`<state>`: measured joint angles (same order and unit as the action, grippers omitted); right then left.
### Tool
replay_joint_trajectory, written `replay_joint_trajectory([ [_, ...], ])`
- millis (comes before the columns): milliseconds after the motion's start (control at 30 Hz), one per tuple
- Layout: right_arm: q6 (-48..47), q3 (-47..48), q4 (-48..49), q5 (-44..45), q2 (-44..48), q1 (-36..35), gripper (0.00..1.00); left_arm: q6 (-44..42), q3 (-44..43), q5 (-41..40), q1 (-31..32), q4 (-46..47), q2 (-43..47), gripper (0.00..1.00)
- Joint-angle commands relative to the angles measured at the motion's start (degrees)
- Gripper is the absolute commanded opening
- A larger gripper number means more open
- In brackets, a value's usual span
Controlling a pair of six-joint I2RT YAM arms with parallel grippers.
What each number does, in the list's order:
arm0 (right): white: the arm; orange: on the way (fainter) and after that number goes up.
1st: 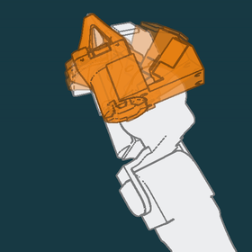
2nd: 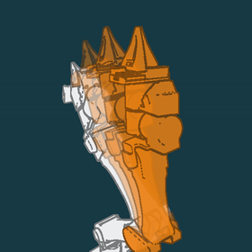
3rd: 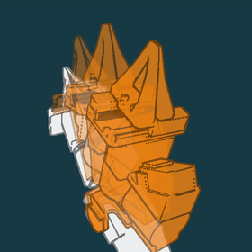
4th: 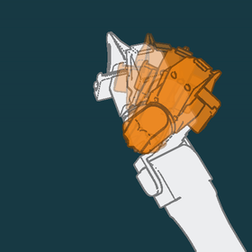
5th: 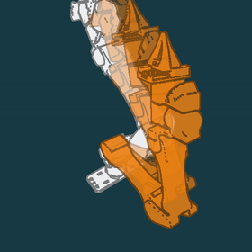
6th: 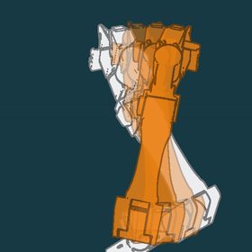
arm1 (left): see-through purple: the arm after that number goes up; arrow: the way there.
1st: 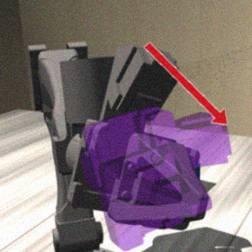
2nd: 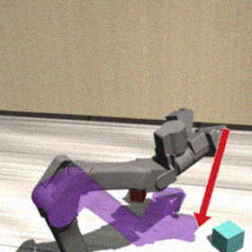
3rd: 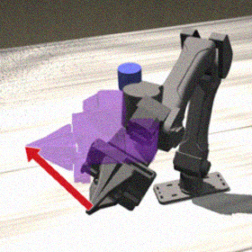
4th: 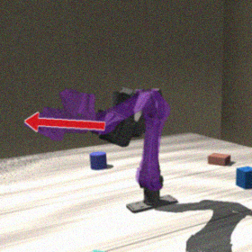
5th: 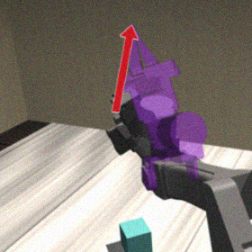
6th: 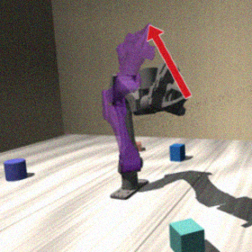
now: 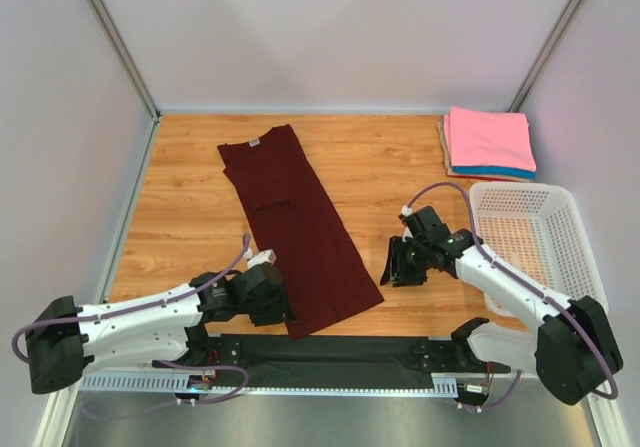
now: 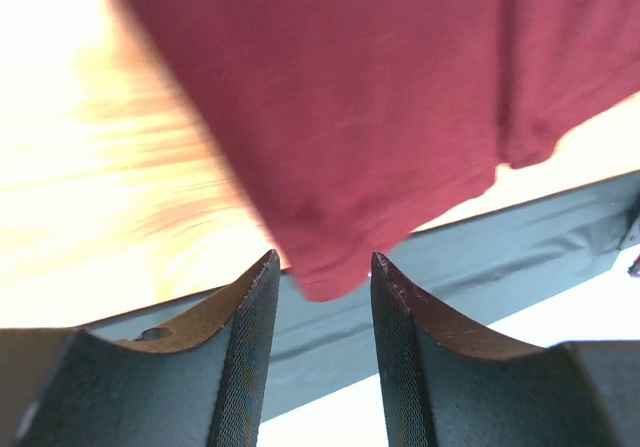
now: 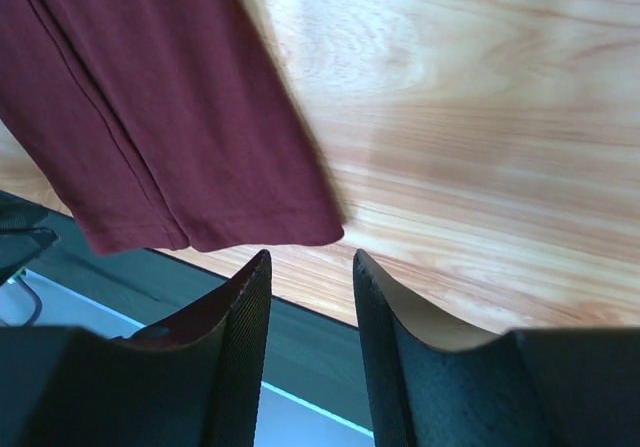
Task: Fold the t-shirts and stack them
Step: Fold the tshirt
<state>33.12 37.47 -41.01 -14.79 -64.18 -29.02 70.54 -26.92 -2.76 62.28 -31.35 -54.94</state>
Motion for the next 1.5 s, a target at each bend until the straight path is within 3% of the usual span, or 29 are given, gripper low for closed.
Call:
replay_joint_trajectory([
  [0, -0.4, -1.2, 6.1, -1.6, -2.9, -1.7, 0.4, 5.5, 5.1, -1.0, 0.3, 2.0, 4.4, 0.5],
  [367, 0.4, -8.1, 14.2, -3.1, -8.8, -2.9, 0.41, 9.3, 10.8, 0.6, 0.7, 9.6, 6.4, 0.52],
  [667, 0.4, -9.3, 14.4, -2.0, -7.2, -2.8, 0.31, 13.1, 10.0, -1.4, 2.8, 2.7, 5.1, 0.53],
  [833, 0.5, -9.6, 14.6, -1.9, -6.9, -2.9, 0.17, 13.6, 10.7, -1.1, 3.2, 4.7, 4.1, 0.42],
  [900, 0.5, -9.7, 14.3, -1.9, -6.3, -2.8, 0.13, 14.1, 10.5, -0.8, 3.6, 5.8, 3.4, 0.28],
  [1100, 1.0, -10.1, 13.8, -1.6, -4.5, -2.9, 0.0, 15.5, 8.2, -0.8, 4.8, 3.1, -0.3, 0.0],
  [1467, 2.3, -9.7, 10.1, -1.4, 1.2, -3.0, 0.0, 16.9, 3.9, -2.4, 7.6, 1.5, -2.1, 0.0],
])
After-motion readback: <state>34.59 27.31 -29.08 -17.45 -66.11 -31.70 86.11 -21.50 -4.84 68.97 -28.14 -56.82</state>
